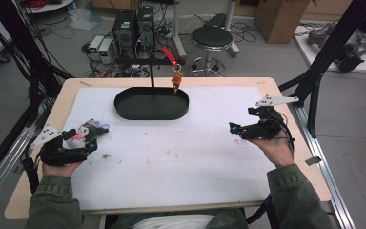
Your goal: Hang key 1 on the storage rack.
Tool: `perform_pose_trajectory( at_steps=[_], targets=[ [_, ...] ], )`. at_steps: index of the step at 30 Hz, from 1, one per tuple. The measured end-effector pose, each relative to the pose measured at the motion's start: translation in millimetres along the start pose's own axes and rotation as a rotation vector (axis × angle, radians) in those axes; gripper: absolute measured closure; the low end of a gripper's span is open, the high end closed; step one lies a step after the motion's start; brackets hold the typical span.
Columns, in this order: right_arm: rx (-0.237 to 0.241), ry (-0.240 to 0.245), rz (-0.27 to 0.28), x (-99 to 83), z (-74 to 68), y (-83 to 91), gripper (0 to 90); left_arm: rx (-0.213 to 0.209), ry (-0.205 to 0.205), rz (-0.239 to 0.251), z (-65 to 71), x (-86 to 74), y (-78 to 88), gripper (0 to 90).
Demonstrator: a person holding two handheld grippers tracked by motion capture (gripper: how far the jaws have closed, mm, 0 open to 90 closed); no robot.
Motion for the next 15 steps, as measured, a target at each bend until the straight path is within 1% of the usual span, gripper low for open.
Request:
perform_pose_trajectory(
  at_steps=[1, 3, 8, 10, 11, 12, 13, 14, 15],
  targets=[
    [-0.014, -0.002, -0.006, -3.1, 0.4, 0.3, 0.6, 0.0, 0.0, 0.002, 0.1, 0.1, -0.1, 3.1],
    [-0.033, 0.018, -0.011, -5.5, 2.7, 0.6, 0.6, -0.001, 0.001, 0.001, 0.0, 0.1, 0.0, 3.1],
    [-0.036, -0.005, -0.005, -10.6, 5.7, 2.9, 0.6, -0.001, -0.002, -0.001, -0.1, 0.0, 0.4, 3.1],
    [-0.037, -0.002, -0.002, -13.0, 7.9, 3.0, 0.6, -0.001, -0.004, -0.003, -0.2, -0.2, 0.5, 3.1],
    [-0.04, -0.01, -0.008, -15.1, 8.3, 3.2, 0.6, 0.0, -0.003, -0.002, 0.0, -0.1, 0.4, 3.1],
    [-0.029, -0.026, 0.01, -17.9, 8.5, 3.7, 0.7, 0.0, -0.004, -0.003, 0.0, -0.2, 0.6, 3.1],
    [-0.014, -0.041, 0.041, -22.0, 10.7, 3.2, 0.7, 0.002, -0.004, -0.003, 0.1, -0.3, 0.6, 3.1],
    [-0.003, -0.066, 0.034, -30.6, 14.5, 1.1, 0.6, 0.002, -0.003, -0.003, 0.2, -0.3, 0.8, 3.1],
    [-0.016, -0.061, -0.002, -35.6, 16.7, -0.9, 0.6, 0.001, -0.003, -0.004, 0.2, -0.4, 0.9, 3.1]
  ],
)
Point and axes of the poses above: each handheld gripper's, and its own axes: y roughly backward along the jaws, x roughly out of its top, z roughly to its right, the point moved 5 cm from there along -y, roughly forward along the jaws, and after that the axes turned 15 degrees about -y, right-handed, at the moved point
